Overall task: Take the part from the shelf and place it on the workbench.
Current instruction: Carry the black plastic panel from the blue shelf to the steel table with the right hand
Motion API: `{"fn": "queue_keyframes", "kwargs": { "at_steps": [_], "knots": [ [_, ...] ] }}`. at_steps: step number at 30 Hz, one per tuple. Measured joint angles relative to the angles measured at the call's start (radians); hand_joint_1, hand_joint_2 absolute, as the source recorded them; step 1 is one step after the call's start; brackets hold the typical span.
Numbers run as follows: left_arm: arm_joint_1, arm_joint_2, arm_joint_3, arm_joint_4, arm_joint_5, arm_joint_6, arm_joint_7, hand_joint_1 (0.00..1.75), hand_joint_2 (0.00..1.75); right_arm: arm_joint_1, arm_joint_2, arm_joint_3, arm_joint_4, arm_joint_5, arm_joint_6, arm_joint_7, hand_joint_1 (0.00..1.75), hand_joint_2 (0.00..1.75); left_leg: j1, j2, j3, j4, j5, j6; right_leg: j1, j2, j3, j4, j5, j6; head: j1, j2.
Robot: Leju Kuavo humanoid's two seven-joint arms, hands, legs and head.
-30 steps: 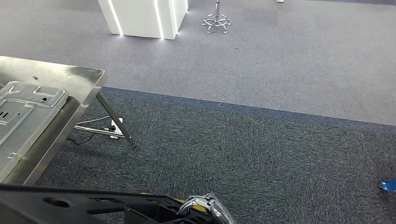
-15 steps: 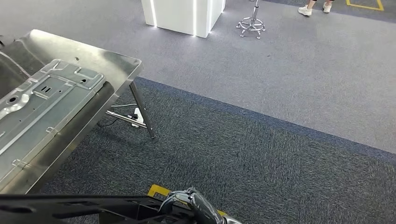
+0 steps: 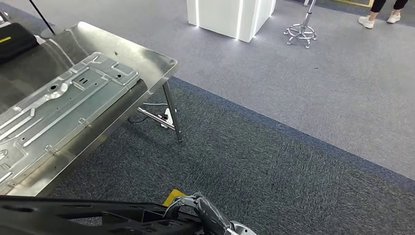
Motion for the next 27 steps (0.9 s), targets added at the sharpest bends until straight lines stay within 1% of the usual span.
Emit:
{"fn": "queue_keyframes", "kwargs": {
  "at_steps": [1, 2, 3, 4, 5, 6, 7, 8, 9, 10, 12, 13, 14, 15, 16, 17, 18, 19, 20, 21, 22, 23, 24, 25, 26, 27],
  "knots": [
    [-0.002, 0.000, 0.000, 0.000, 0.000, 0.000, 0.000, 0.00, 1.75, -0.002, 0.001, 0.000, 0.001, -0.001, 0.000, -0.001, 1.75, 1.75, 0.000, 0.031, -0.028, 0.056, -0.030, -0.004, 0.002, -0.014, 0.003, -0.002, -0.001, -0.004, -0.002, 0.000],
    [-0.004, 0.000, 0.000, 0.000, 0.000, 0.000, 0.000, 0.00, 1.75, -0.002, 0.001, 0.000, 0.002, -0.001, 0.001, -0.001, 1.75, 1.75, 0.002, 0.048, -0.063, 0.121, -0.060, -0.008, 0.003, -0.028, 0.003, -0.002, -0.002, -0.006, -0.003, 0.000],
    [-0.006, 0.000, 0.000, 0.000, 0.001, 0.000, 0.001, 0.00, 1.75, -0.002, 0.002, 0.000, 0.004, -0.002, 0.002, -0.001, 1.75, 1.75, 0.005, 0.057, -0.093, 0.177, -0.080, -0.012, 0.004, -0.043, 0.003, -0.001, -0.004, -0.007, -0.003, 0.000],
    [-0.006, 0.000, 0.000, 0.000, 0.001, 0.000, 0.002, 0.00, 1.75, -0.002, 0.002, 0.000, 0.006, -0.002, 0.004, -0.002, 1.75, 1.75, 0.007, 0.063, -0.110, 0.205, -0.083, -0.015, 0.005, -0.057, 0.004, -0.001, -0.006, -0.006, -0.003, 0.000],
    [-0.006, 0.000, 0.000, 0.000, 0.001, 0.000, 0.003, 0.00, 1.75, -0.002, 0.002, 0.000, 0.007, -0.003, 0.006, -0.002, 1.75, 1.75, 0.009, 0.067, -0.106, 0.196, -0.067, -0.017, 0.005, -0.070, 0.007, -0.001, -0.009, -0.005, -0.003, 0.000],
    [-0.006, 0.001, 0.000, 0.000, 0.002, 0.001, 0.004, 0.00, 1.75, -0.002, 0.002, 0.000, 0.008, -0.003, 0.008, -0.003, 1.75, 1.75, 0.011, 0.074, -0.081, 0.147, -0.035, -0.018, 0.004, -0.082, 0.010, -0.001, -0.012, -0.002, -0.003, 0.000],
    [-0.005, 0.001, 0.000, 0.000, 0.002, 0.002, 0.005, 0.00, 1.75, -0.002, 0.002, -0.001, 0.008, -0.004, 0.010, -0.004, 1.75, 1.75, 0.012, 0.093, -0.044, 0.075, 0.001, -0.017, 0.005, -0.093, 0.015, -0.001, -0.016, 0.002, -0.003, 0.000],
    [-0.005, 0.002, 0.000, 0.000, 0.003, 0.003, 0.006, 0.00, 1.75, -0.002, 0.002, -0.001, 0.008, -0.005, 0.012, -0.004, 1.75, 1.75, 0.009, 0.111, -0.010, 0.010, 0.026, -0.013, 0.007, -0.103, 0.020, 0.000, -0.021, 0.007, -0.003, 0.000],
    [-0.006, 0.002, 0.000, 0.000, 0.003, 0.004, 0.006, 0.00, 1.75, -0.002, 0.001, -0.002, 0.007, -0.006, 0.014, -0.005, 1.75, 1.75, 0.007, 0.124, 0.015, -0.037, 0.042, -0.007, 0.009, -0.112, 0.023, 0.000, -0.025, 0.013, -0.002, 0.000],
    [-0.007, 0.002, 0.000, 0.000, 0.003, 0.004, 0.006, 0.00, 1.75, -0.002, 0.001, -0.003, 0.005, -0.007, 0.015, -0.005, 1.75, 1.75, 0.004, 0.130, 0.025, -0.059, 0.045, 0.000, 0.011, -0.119, 0.026, 0.000, -0.029, 0.019, -0.002, 0.000],
    [-0.006, 0.002, 0.000, 0.000, 0.003, 0.004, 0.007, 0.00, 1.75, -0.001, 0.000, -0.004, -0.001, -0.009, 0.017, -0.006, 1.75, 1.75, -0.001, 0.112, 0.023, -0.064, 0.044, 0.014, 0.012, -0.134, 0.032, -0.004, -0.033, 0.030, -0.002, 0.000],
    [-0.005, 0.002, 0.000, 0.000, 0.003, 0.004, 0.008, 0.00, 1.75, -0.001, -0.001, -0.004, -0.005, -0.010, 0.018, -0.006, 1.75, 1.75, 0.000, 0.102, 0.025, -0.067, 0.045, 0.021, 0.010, -0.128, 0.035, 0.000, -0.037, 0.036, -0.002, 0.000],
    [-0.004, 0.001, -0.001, 0.000, 0.004, 0.005, 0.009, 0.00, 1.75, 0.000, -0.002, -0.004, -0.009, -0.011, 0.019, -0.006, 1.75, 1.75, 0.001, 0.093, 0.028, -0.071, 0.047, 0.027, 0.007, -0.110, 0.032, 0.013, -0.048, 0.041, -0.001, 0.000],
    [-0.005, 0.001, -0.001, 0.000, 0.005, 0.005, 0.011, 0.00, 1.75, 0.001, -0.002, -0.006, -0.013, -0.013, 0.020, -0.007, 1.75, 1.75, 0.003, 0.084, 0.031, -0.075, 0.048, 0.034, 0.005, -0.084, 0.017, 0.049, -0.071, 0.045, -0.001, 0.000],
    [-0.006, 0.000, -0.002, 0.000, 0.007, 0.005, 0.012, 0.00, 1.75, 0.004, -0.004, -0.007, -0.016, -0.014, 0.022, -0.007, 1.75, 1.75, 0.004, 0.074, 0.032, -0.076, 0.049, 0.039, 0.003, -0.053, -0.010, 0.105, -0.101, 0.046, -0.001, 0.000],
    [-0.008, 0.000, -0.004, 0.000, 0.008, 0.005, 0.013, 0.00, 1.75, 0.008, -0.005, -0.008, -0.018, -0.016, 0.024, -0.007, 1.75, 1.75, 0.002, 0.064, 0.032, -0.076, 0.049, 0.042, 0.003, -0.033, -0.046, 0.174, -0.133, 0.046, -0.001, 0.000],
    [-0.009, 0.000, -0.006, 0.000, 0.009, 0.006, 0.014, 0.00, 1.75, 0.012, -0.007, -0.010, -0.019, -0.017, 0.027, -0.008, 1.75, 1.75, 0.001, 0.052, 0.032, -0.075, 0.049, 0.045, 0.004, -0.023, -0.082, 0.239, -0.156, 0.045, 0.000, 0.000],
    [-0.010, 0.000, -0.007, 0.000, 0.010, 0.006, 0.015, 0.00, 1.75, 0.015, -0.009, -0.010, -0.020, -0.017, 0.029, -0.008, 1.75, 1.75, -0.001, 0.039, 0.032, -0.074, 0.048, 0.046, 0.004, -0.020, -0.107, 0.277, -0.160, 0.044, 0.000, 0.000],
    [-0.010, 0.000, -0.009, 0.000, 0.011, 0.006, 0.017, 0.00, 1.75, 0.018, -0.010, -0.011, -0.020, -0.018, 0.032, -0.008, 1.75, 1.75, -0.003, 0.025, 0.033, -0.072, 0.047, 0.047, 0.004, -0.017, -0.116, 0.282, -0.144, 0.042, 0.000, 0.000],
    [-0.010, 0.000, -0.010, 0.000, 0.011, 0.007, 0.019, 0.00, 1.75, 0.020, -0.011, -0.011, -0.021, -0.018, 0.033, -0.008, 1.75, 1.75, -0.004, 0.010, 0.034, -0.071, 0.046, 0.046, 0.004, -0.013, -0.106, 0.245, -0.110, 0.038, 0.000, 0.000],
    [-0.009, 0.000, -0.011, 0.000, 0.011, 0.008, 0.021, 0.00, 1.75, 0.021, -0.012, -0.012, -0.023, -0.019, 0.034, -0.008, 1.75, 1.75, -0.004, -0.003, 0.035, -0.069, 0.045, 0.045, 0.004, 0.001, -0.083, 0.182, -0.066, 0.034, 0.000, 0.000],
    [-0.010, -0.001, -0.012, 0.000, 0.011, 0.008, 0.023, 0.00, 1.75, 0.021, -0.012, -0.012, -0.025, -0.019, 0.034, -0.008, 1.75, 1.75, -0.005, -0.016, 0.035, -0.066, 0.043, 0.043, 0.004, 0.029, -0.057, 0.114, -0.032, 0.029, -0.001, 0.000],
    [-0.011, -0.002, -0.013, 0.000, 0.011, 0.009, 0.024, 0.00, 1.75, 0.022, -0.013, -0.012, -0.027, -0.019, 0.034, -0.008, 1.75, 1.75, -0.004, -0.028, 0.033, -0.064, 0.042, 0.039, 0.003, 0.051, -0.036, 0.059, -0.008, 0.027, 0.000, 0.000],
    [-0.012, -0.003, -0.013, 0.000, 0.011, 0.009, 0.024, 0.00, 1.75, 0.022, -0.013, -0.012, -0.029, -0.020, 0.035, -0.008, 1.75, 1.75, -0.003, -0.039, 0.030, -0.063, 0.042, 0.034, 0.005, 0.067, -0.025, 0.026, 0.002, 0.026, -0.001, 0.000],
    [-0.011, -0.004, -0.013, 0.000, 0.012, 0.009, 0.025, 0.00, 1.75, 0.023, -0.014, -0.012, -0.031, -0.020, 0.035, -0.008, 1.75, 1.75, -0.001, -0.049, 0.027, -0.063, 0.042, 0.028, 0.007, 0.072, -0.022, 0.015, 0.001, 0.025, -0.001, 0.000],
    [-0.010, -0.004, -0.014, 0.000, 0.012, 0.010, 0.025, 0.00, 1.75, 0.023, -0.014, -0.012, -0.033, -0.020, 0.035, -0.008, 1.75, 1.75, 0.001, -0.059, 0.023, -0.066, 0.044, 0.021, 0.008, 0.060, -0.019, 0.011, 0.002, 0.024, 0.000, 0.000]
  ]
}}
